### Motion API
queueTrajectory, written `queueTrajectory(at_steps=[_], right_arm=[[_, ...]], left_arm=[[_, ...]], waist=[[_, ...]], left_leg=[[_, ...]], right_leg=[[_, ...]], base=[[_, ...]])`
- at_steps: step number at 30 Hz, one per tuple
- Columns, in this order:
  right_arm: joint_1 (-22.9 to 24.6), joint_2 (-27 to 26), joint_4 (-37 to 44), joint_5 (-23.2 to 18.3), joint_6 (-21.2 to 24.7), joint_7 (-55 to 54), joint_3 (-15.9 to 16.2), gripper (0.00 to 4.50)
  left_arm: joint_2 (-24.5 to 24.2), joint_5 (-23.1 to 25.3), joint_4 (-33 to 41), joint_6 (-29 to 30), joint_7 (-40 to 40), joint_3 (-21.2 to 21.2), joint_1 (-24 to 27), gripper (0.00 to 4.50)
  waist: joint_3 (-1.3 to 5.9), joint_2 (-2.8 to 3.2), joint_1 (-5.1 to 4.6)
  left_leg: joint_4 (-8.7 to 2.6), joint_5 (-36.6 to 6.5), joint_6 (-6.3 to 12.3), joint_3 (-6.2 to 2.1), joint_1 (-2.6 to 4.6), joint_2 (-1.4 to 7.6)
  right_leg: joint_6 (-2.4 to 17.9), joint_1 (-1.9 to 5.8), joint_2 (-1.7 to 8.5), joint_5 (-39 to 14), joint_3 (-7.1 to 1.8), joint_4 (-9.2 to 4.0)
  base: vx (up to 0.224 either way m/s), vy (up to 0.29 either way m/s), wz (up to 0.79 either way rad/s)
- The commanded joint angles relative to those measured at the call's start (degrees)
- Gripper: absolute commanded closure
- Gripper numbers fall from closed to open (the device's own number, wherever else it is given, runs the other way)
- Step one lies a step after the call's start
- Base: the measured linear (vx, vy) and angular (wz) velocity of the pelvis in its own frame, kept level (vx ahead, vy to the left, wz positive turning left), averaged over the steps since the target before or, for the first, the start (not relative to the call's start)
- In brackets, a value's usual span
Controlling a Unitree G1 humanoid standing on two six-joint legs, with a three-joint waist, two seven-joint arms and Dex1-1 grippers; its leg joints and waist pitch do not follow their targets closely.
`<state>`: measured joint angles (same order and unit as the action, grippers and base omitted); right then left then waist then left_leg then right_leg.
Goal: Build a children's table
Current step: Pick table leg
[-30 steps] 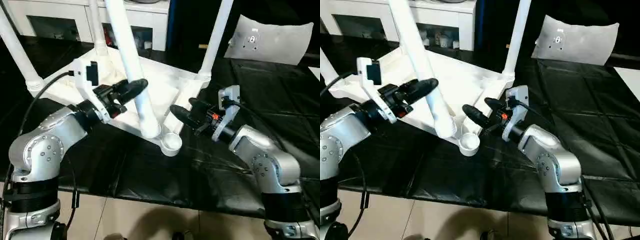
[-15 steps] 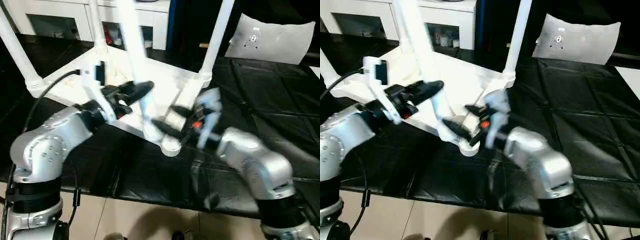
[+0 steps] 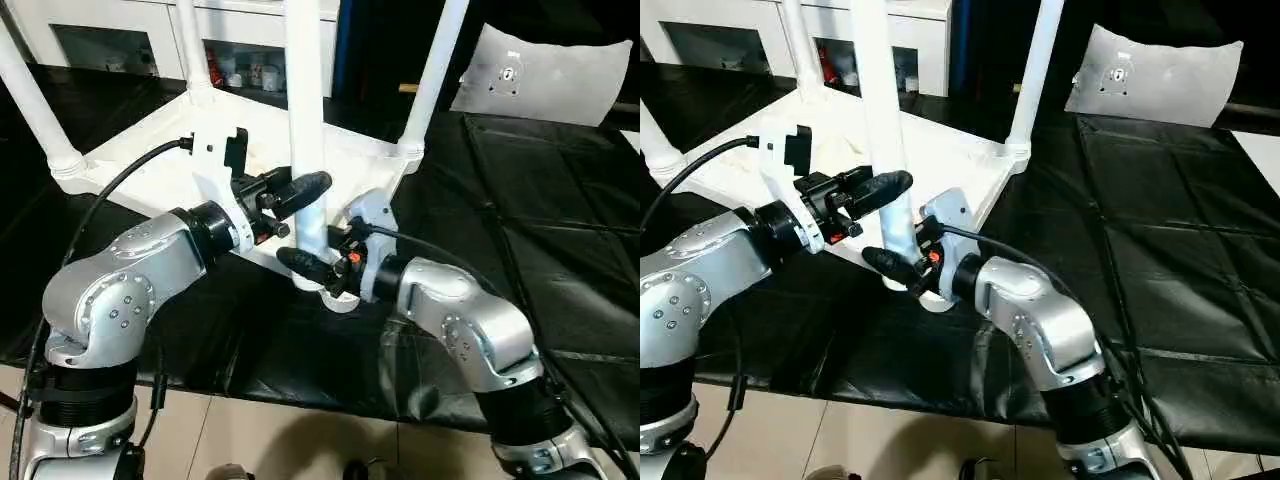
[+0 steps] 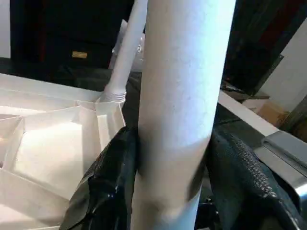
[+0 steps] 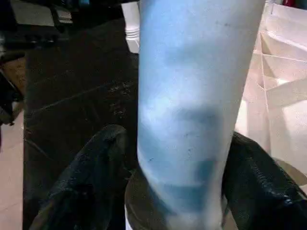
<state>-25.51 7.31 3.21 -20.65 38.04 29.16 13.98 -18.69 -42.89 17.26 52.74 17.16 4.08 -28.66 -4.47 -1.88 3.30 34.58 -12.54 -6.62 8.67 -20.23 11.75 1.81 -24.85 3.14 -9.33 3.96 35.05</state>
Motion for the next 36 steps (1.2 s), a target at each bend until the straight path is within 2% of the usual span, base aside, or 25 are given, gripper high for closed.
queueTrajectory(at_steps=[1,4,10,11,13,14,19,23,24,25,26,31,36], right_arm=[[-1.01,-0.34,-0.62,0.18,0.84,-0.49,0.36,1.72],[-1.1,-1.09,-0.9,-0.24,1.26,-1.17,-0.09,2.07],[-0.94,-2.63,-0.83,-0.83,1.63,-1.67,-1.23,2.4],[-0.83,-3.04,-0.76,-1.15,1.73,-1.75,-1.55,2.43],[-0.8,-3.35,-0.74,-1.45,1.86,-1.82,-1.78,2.47],[-0.81,-3.41,-0.75,-1.51,1.97,-1.86,-1.82,2.47],[-0.57,-3.17,-0.81,-1.44,1.49,-0.75,-1.94,2.49],[-0.2,-3.91,-0.63,-3.44,0.08,1.06,-3.58,2.49],[-0.12,-4.14,-0.55,-4.32,-0.17,1.83,-4.21,2.49],[-0.11,-4.1,-0.67,-4.93,-0.42,2.63,-4.55,2.5],[-0.09,-3.93,-0.72,-5.18,-0.65,3.25,-4.55,2.5],[0.76,-1.7,-1.0,-6.67,-2.47,9.06,-4.34,2.51],[2.04,0.33,-0.45,-7.37,-2.96,13.57,-3.88,2.53]], left_arm=[[-0.11,0.4,1.75,0.0,-0.18,-0.5,-0.36,2.6],[-0.15,0.66,1.89,-0.08,-0.14,-0.76,-0.3,2.6],[-0.16,1.55,2.18,-0.28,-0.41,-0.98,0.0,2.6],[-0.13,1.66,2.19,-0.33,-0.58,-0.81,0.06,2.6],[-0.14,1.91,2.1,-0.47,-0.76,-0.63,0.07,2.6],[-0.16,2.0,2.06,-0.49,-0.76,-0.59,0.04,2.6],[0.22,2.19,2.01,-0.14,-0.92,-0.33,-0.24,2.6],[-0.5,3.63,2.13,-0.5,-0.77,-1.2,-0.53,2.6],[-0.32,3.0,2.27,-0.16,-0.52,-1.02,-0.53,2.25],[0.06,1.89,2.33,0.31,-0.24,-0.55,-0.49,2.04],[0.14,1.64,2.3,0.25,-0.04,-0.44,-0.49,1.9],[-0.29,0.44,2.01,-0.11,2.55,-0.01,0.11,1.9],[-0.6,-1.06,2.19,0.06,4.28,0.98,0.96,1.9]], waist=[[4.1,0.15,0.08],[4.24,0.2,0.11],[4.4,0.23,0.2],[4.55,0.4,0.25],[4.63,0.35,0.26],[4.62,0.57,0.29],[4.74,0.37,0.38],[4.72,0.34,0.43],[4.65,0.32,0.41],[4.85,0.94,0.58],[4.85,0.6,0.5],[4.83,0.53,0.67],[4.71,0.45,0.81]], left_leg=[[-3.67,-0.96,-0.1,0.69,-0.62,0.2],[-3.64,-0.8,-0.23,0.66,-0.63,0.21],[-3.6,-0.96,-0.49,0.66,-0.61,0.22],[-3.54,-0.98,-0.57,0.65,-0.56,0.2],[-3.51,-0.73,-0.62,0.64,-0.58,0.24],[-3.48,-0.79,-0.69,0.63,-0.59,0.18],[-3.4,-1.0,-0.71,0.66,-0.63,0.12],[-3.45,-2.16,-0.58,0.66,-0.6,0.19],[-3.45,-2.32,-0.48,0.67,-0.7,0.14],[-3.39,-2.4,-0.67,0.57,-0.58,0.14],[-3.38,-2.5,-0.67,0.62,-0.62,0.13],[-3.38,-3.47,-0.23,0.62,-0.62,0.09],[-3.38,-5.13,0.18,0.63,-0.74,-0.03]], right_leg=[[6.4,4.66,3.23,-10.06,-2.9,-3.26],[6.45,4.69,3.22,-9.74,-2.89,-3.17],[6.42,4.71,3.22,-9.52,-2.88,-3.05],[6.49,4.78,3.23,-9.42,-2.88,-2.99],[6.65,4.8,3.24,-8.82,-2.88,-2.93],[6.76,4.78,3.21,-8.67,-2.87,-2.9],[6.67,4.9,3.18,-8.78,-2.86,-2.91],[6.3,4.85,3.23,-10.35,-2.85,-3.07],[6.11,4.85,3.21,-11.01,-2.84,-3.17],[6.24,4.89,3.29,-11.11,-2.8,-3.06],[6.19,4.86,3.2,-11.07,-2.75,-3.2],[6.1,4.82,3.15,-12.66,-2.64,-3.45],[4.23,4.69,3.17,-18.54,-2.44,-4.23]], base=[[0.0,0.0,0.0],[0.0,0.0,0.0],[0.0,0.0,0.0],[0.0,0.0,0.0],[0.0,0.0,0.0],[0.0,0.0,0.0],[0.0,0.0,0.0],[0.0,0.0,0.0],[0.0,0.0,0.0],[0.0,0.0,0.0],[0.0,0.0,0.0],[0.0,0.0,0.0],[0.0,0.0,0.0]])
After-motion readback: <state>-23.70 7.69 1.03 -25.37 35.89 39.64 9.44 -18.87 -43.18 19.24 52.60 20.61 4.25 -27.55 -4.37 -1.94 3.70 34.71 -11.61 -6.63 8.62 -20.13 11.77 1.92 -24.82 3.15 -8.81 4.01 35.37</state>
